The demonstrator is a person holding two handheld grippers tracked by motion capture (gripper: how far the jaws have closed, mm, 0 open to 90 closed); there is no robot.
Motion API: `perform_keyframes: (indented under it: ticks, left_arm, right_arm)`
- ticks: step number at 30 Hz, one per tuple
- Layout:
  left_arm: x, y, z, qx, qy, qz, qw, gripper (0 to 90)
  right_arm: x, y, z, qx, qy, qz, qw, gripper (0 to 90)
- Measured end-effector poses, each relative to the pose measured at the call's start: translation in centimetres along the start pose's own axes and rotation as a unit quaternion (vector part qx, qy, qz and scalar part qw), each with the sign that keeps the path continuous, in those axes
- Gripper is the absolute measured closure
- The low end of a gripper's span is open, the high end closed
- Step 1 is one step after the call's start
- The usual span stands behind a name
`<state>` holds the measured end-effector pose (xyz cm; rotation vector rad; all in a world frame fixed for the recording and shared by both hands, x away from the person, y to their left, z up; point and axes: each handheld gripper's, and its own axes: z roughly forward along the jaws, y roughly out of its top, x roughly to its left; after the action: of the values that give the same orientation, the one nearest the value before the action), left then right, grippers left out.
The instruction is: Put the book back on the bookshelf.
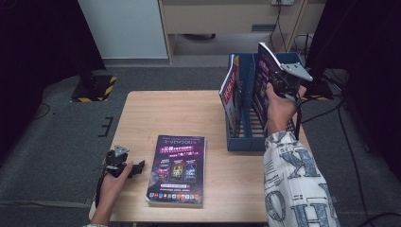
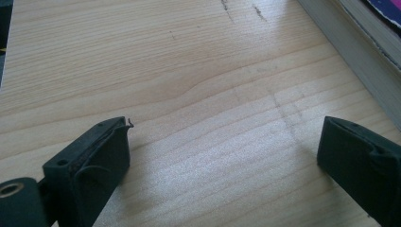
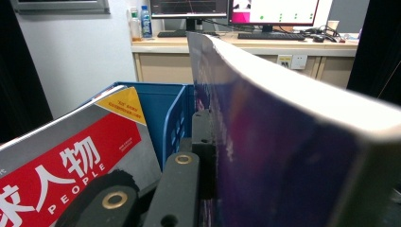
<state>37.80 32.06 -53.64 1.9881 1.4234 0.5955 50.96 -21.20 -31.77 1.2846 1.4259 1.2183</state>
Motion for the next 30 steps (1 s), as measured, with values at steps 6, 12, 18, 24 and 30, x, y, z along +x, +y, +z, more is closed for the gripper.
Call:
perform_keyframes:
  ticks: [6,12,18,24,30]
  left_arm:
    - [0.0,0.0,0.0,0.001,0.000,0.001,1.0000,2.5]
    - [0.0,0.0,0.0,0.001,0.000,0.001,1.0000,2.3]
    - [0.0,0.0,0.0,0.001,0.000,0.001,1.0000,2.4]
    - [0.0,0.0,0.0,0.001,-0.001,0.001,1.0000,2.4]
    - [0.0,0.0,0.0,0.001,-0.001,0.002,1.0000,2.4]
  right_arm:
    - [0.1,-0.3,0.2,0.001,0.002,-0.002,1.0000,82.6]
    - [0.5,-1.1,0.2,0.001,0.004,-0.010,0.9999,82.6]
    - [0.7,-1.7,0.5,0.002,0.009,-0.007,0.9999,82.7]
    - [0.7,-2.2,0.7,0.001,0.009,-0.004,1.0000,82.6]
    - [0.3,-2.9,0.8,0.002,0.003,-0.003,1.0000,82.6]
